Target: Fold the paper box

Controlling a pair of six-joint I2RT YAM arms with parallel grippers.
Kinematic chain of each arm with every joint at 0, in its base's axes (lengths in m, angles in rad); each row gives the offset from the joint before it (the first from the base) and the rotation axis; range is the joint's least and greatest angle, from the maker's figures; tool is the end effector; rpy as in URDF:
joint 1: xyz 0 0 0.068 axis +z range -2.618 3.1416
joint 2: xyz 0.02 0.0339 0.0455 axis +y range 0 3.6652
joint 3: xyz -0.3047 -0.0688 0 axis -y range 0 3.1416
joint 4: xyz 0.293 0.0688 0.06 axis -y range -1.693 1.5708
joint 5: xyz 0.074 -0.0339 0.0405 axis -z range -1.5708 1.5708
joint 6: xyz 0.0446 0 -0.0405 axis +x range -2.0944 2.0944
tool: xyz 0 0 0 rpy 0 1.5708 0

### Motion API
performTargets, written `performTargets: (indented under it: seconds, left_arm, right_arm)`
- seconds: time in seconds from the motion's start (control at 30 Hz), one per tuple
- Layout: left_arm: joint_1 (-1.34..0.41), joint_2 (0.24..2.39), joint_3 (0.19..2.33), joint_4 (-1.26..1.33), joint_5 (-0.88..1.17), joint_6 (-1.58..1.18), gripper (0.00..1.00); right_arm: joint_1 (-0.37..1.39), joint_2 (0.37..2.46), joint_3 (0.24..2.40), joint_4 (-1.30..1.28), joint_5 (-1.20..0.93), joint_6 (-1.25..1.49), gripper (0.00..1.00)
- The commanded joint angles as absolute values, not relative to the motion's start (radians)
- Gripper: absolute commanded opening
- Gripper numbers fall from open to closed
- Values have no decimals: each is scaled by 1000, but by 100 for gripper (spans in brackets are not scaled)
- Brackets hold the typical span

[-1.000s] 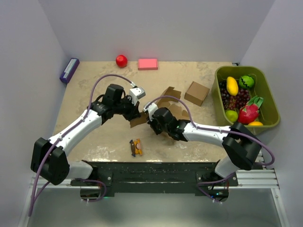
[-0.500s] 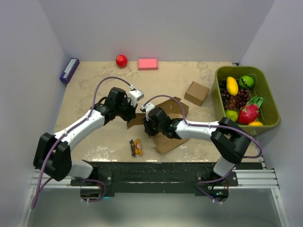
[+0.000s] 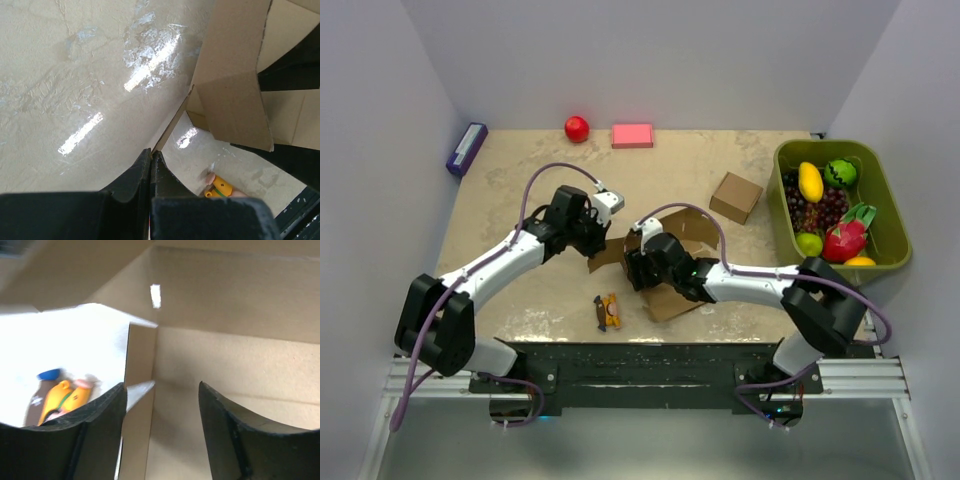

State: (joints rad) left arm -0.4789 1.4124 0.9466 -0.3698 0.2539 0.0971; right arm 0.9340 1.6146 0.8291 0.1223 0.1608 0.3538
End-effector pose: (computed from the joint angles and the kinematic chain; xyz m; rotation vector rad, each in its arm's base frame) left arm 0.2959 -0.1663 0.2495 0.8027 2.2903 -0.4809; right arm 0.2293 0.2980 0.1805 -0.5648 2.2045 0.5193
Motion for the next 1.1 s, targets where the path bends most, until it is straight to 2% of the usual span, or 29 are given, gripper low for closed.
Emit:
performTargets:
  seconds: [0.0, 0.17, 0.23, 0.27, 0.3, 0.4, 0.5, 0.73, 1.07]
  left_arm:
    - [-480, 1428, 936, -376, 232, 106, 0]
    - [-480, 1425, 934, -376, 230, 103, 0]
    - [-480, 1428, 934, -374, 229, 101, 0]
    - [-480, 1428, 936, -376, 230, 103, 0]
    - [-480, 1427, 934, -376, 232, 101, 0]
    - [-480, 1428, 934, -374, 232, 101, 0]
    - [-480, 1428, 934, -376, 232, 100, 0]
    - [-480, 1436, 934, -376, 235, 97, 0]
    - [-480, 1437, 934, -376, 238, 97, 0]
  right_arm:
    - [936, 1476, 799, 176, 121, 411, 63]
    - [936, 1361, 741, 143, 175, 471, 65]
    - [936, 1342, 723, 126, 208, 492, 61]
    - [936, 1342, 716, 124, 218, 494, 58]
    - [936, 1356, 707, 123, 215, 494, 48]
    - [939, 1387, 692, 126, 180, 499, 33]
    - [956, 1405, 672, 153, 158, 515, 27]
    - [994, 1405, 666, 201, 143, 555, 26]
    - [1026, 1522, 715, 198, 115, 569, 27]
